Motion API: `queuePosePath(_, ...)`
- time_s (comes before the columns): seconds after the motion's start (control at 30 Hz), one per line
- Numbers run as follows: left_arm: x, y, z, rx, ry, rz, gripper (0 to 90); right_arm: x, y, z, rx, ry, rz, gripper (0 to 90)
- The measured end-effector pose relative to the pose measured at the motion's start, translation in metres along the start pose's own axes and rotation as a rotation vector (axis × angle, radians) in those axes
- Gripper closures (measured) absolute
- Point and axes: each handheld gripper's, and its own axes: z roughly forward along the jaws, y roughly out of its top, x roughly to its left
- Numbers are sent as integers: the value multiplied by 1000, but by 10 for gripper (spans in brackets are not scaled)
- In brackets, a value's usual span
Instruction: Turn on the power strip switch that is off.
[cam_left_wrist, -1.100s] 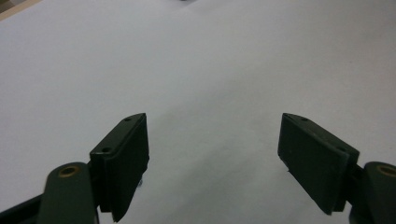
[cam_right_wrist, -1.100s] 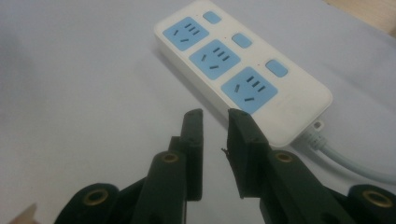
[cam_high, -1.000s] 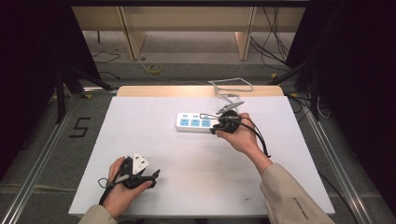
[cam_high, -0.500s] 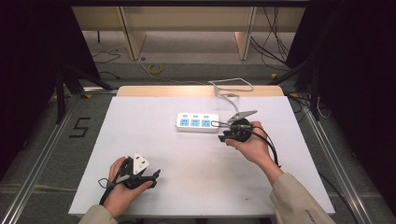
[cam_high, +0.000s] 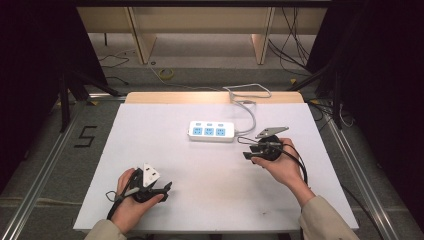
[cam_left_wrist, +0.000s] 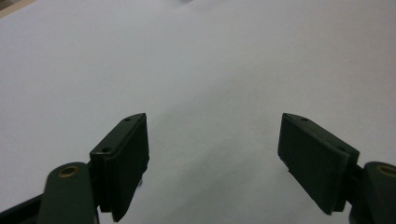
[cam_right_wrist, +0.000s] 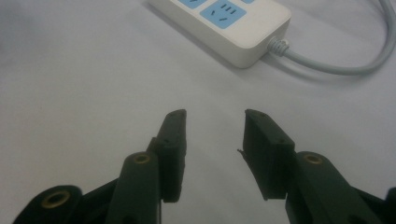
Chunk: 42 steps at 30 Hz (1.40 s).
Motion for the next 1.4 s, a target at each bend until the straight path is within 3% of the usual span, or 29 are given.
queuePosePath(0.47, 0, 0, 0, 0, 1, -2, 247, -2, -26, -15, -15, -11, 31, 534)
queuePosePath(0.83, 0, 0, 0, 1, 2, -3, 247, 0, -45, -23, -19, -10, 31, 468)
queuePosePath(1.4, 0, -1, 0, 1, 5, -10, 247, 6, -72, -33, -43, -9, 36, 438)
